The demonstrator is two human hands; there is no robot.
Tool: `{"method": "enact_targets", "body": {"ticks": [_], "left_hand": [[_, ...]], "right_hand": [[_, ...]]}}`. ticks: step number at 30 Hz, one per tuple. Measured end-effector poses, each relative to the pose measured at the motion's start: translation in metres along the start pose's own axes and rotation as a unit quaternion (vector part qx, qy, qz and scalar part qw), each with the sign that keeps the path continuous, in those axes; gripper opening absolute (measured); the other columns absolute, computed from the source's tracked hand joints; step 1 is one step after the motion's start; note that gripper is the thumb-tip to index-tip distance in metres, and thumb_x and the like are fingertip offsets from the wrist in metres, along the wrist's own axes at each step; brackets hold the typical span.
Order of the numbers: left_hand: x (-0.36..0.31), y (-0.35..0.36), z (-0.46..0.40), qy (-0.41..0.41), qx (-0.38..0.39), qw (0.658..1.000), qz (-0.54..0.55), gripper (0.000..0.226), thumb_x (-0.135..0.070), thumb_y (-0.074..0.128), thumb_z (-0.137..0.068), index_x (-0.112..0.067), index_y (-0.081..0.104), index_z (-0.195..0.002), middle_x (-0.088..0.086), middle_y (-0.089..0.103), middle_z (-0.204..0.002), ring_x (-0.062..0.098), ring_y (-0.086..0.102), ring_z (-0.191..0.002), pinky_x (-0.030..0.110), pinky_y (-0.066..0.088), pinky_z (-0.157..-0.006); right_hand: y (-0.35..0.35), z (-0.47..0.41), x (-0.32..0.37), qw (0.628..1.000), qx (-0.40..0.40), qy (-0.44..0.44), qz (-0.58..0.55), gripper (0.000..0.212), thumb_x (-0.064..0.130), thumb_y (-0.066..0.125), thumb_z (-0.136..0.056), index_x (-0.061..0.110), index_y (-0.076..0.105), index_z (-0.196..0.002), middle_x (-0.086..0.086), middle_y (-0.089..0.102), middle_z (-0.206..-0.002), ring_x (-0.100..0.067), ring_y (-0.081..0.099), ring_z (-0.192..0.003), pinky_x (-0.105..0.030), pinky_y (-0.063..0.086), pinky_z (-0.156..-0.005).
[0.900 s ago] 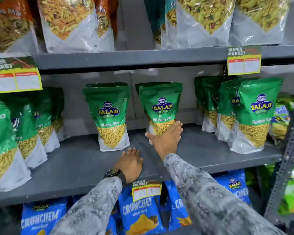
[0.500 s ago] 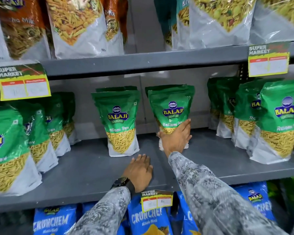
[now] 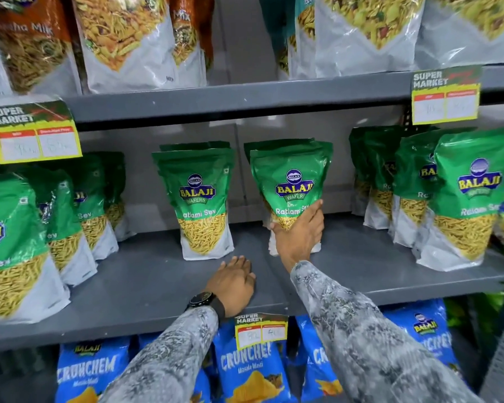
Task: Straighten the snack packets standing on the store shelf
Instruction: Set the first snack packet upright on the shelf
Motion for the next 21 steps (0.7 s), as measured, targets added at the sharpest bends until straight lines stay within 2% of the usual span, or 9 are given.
{"method": "enact_targets", "body": {"ticks": [6,21], "left_hand": [[0.001,0.001,0.0,-0.002,0.003,1.0,-0.004,0.057,-0.034,0.022,-0.103,-0.009,0.024,-0.154,0.01,0.02,-0.165,0.023,0.014,-0.153,0.039,0.007,-0.125],[-0.001,0.001,0.002,-0.003,0.014,1.0,-0.009,0.055,-0.033,0.023,-0.105,-0.008,0.024,-0.154,0.011,0.017,-0.165,0.024,0.012,-0.154,0.041,0.006,-0.125]], "right_hand": [[-0.025,0.021,0.004,1.0,0.012,-0.017,-0.01,0.128,0.031,0.091,-0.076,-0.001,0.002,-0.163,-0.024,0.028,-0.161,-0.042,0.029,-0.148,-0.052,0.024,-0.122],[-0.078,0.053,0.006,0.999,0.032,-0.033,-0.022,0.13,0.034,0.09,-0.076,0.0,0.0,-0.163,-0.023,0.027,-0.16,-0.042,0.029,-0.147,-0.051,0.025,-0.121]]}}
Point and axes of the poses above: each hand's wrist, its own z-axis away from the middle knuckle, its own y-axis out of the palm, x = y × z, the point moved 10 cm from there along -z, towards the middle knuckle
